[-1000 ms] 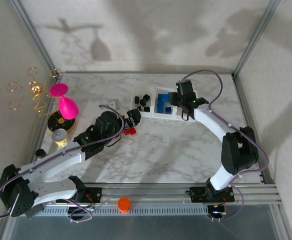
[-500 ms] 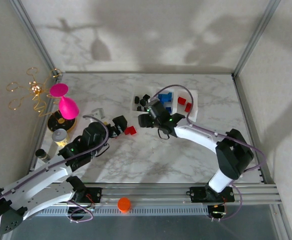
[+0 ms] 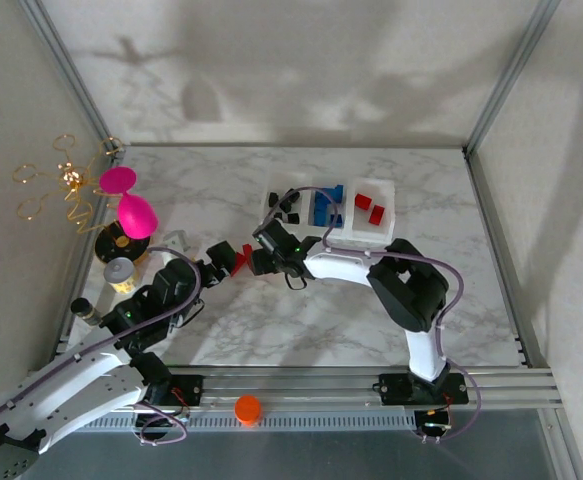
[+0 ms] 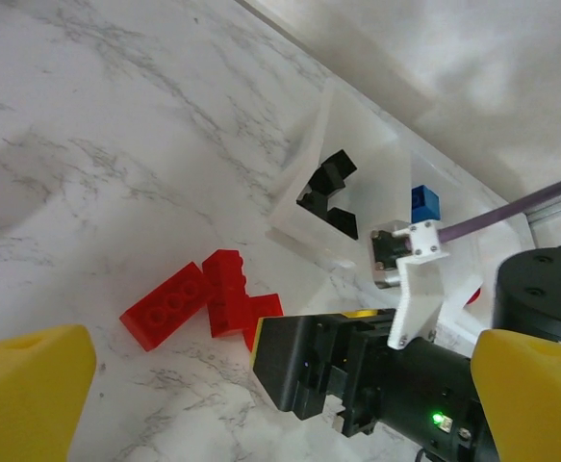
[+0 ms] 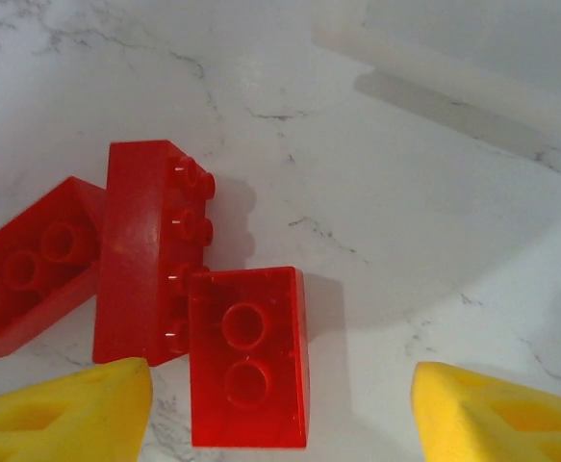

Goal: Sort the legos into containers by color
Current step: Pick up the lego from the center of the table.

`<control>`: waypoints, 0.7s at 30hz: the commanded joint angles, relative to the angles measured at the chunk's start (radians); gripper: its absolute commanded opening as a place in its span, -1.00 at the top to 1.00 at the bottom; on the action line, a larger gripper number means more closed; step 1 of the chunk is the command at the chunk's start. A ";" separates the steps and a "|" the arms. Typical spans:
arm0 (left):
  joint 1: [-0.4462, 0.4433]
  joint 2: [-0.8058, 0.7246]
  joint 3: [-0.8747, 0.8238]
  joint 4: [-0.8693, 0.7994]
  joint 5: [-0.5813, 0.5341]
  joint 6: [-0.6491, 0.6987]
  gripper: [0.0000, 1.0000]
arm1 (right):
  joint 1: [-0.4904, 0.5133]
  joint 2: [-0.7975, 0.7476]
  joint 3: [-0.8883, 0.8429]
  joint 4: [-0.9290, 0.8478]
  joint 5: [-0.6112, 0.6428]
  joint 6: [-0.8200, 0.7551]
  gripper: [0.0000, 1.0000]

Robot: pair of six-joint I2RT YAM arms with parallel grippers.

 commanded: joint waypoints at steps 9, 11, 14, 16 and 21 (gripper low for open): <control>0.003 -0.001 -0.013 -0.011 -0.036 -0.017 -0.99 | 0.005 0.081 0.044 -0.017 -0.014 -0.112 -0.24; 0.002 0.002 -0.011 -0.010 -0.036 -0.015 -0.99 | 0.004 0.092 0.054 -0.015 -0.006 -0.114 -0.19; 0.003 0.006 -0.001 -0.021 -0.043 -0.015 -0.99 | 0.003 0.114 0.075 -0.029 0.002 -0.121 -0.09; 0.003 0.005 -0.002 -0.017 -0.046 -0.012 -0.99 | 0.004 0.121 0.076 -0.015 0.004 -0.127 0.01; 0.005 0.014 0.005 -0.015 -0.047 -0.013 -0.99 | 0.003 0.130 0.100 -0.037 0.007 -0.134 0.21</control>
